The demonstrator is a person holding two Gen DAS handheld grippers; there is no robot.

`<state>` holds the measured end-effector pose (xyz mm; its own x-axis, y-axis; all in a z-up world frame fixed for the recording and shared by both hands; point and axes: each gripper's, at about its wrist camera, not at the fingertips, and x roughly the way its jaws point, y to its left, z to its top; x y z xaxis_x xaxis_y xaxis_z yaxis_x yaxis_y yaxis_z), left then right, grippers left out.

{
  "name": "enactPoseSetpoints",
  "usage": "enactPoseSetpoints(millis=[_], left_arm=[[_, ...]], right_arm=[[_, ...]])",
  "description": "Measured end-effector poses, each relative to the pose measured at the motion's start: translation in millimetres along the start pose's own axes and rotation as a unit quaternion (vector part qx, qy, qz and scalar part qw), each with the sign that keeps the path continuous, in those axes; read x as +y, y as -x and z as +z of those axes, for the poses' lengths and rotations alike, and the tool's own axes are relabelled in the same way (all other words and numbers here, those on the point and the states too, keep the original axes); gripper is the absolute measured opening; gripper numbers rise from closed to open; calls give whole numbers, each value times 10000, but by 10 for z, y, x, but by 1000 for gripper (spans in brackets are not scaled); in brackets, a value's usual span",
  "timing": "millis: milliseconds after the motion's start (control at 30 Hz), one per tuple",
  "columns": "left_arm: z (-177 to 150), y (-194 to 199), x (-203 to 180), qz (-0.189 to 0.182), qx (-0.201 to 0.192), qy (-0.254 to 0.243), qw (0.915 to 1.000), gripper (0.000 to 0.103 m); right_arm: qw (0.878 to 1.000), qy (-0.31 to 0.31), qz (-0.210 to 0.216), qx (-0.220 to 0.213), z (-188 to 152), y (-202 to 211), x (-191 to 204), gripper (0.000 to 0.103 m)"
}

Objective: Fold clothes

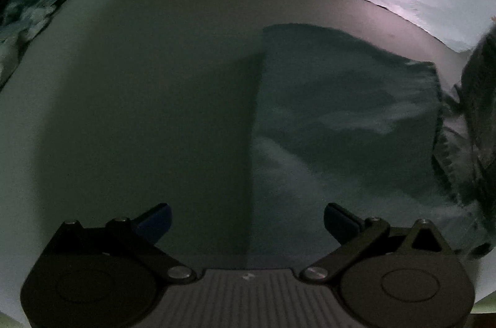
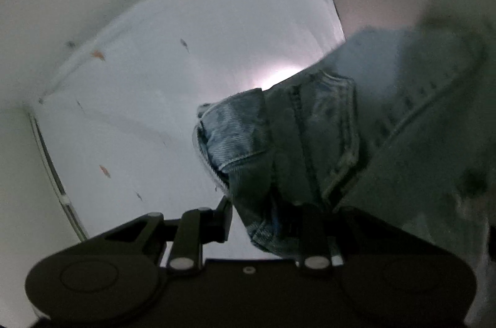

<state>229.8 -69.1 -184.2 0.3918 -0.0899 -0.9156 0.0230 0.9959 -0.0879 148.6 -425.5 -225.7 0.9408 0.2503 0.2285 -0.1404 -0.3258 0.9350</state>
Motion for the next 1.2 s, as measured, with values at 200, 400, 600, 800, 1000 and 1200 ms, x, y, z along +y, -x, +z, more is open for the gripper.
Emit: enactPoseSetpoints(millis=[200,400,600,800,1000,1200], left_arm=[[-169,92,321,169,-3,-132,9998,103],[-295,128,664,307,87,-230,9992,103],[-239,238,1019,93,-80,-9,9999,103],[-144,179,979,-383,-263,-85,9989,103],[-62,228,819,-845,-558,-247,9945,103],[57,152,607,-1083,-651,-236,9917,103]], right_arm=[[9930,-171,-678,948,-672,-288,-378,28],[9411,636,-2858,1689,-1202,-733,-983,32],[9311,1104,-3200,1355,-1455,-745,-883,39],[9479,504,-2742,1544,-1660,-506,-879,78],[9310,1790,-2935,1230,-1606,-382,-468,81],[7694,4735,-4176,973,-1676,-466,-13,85]])
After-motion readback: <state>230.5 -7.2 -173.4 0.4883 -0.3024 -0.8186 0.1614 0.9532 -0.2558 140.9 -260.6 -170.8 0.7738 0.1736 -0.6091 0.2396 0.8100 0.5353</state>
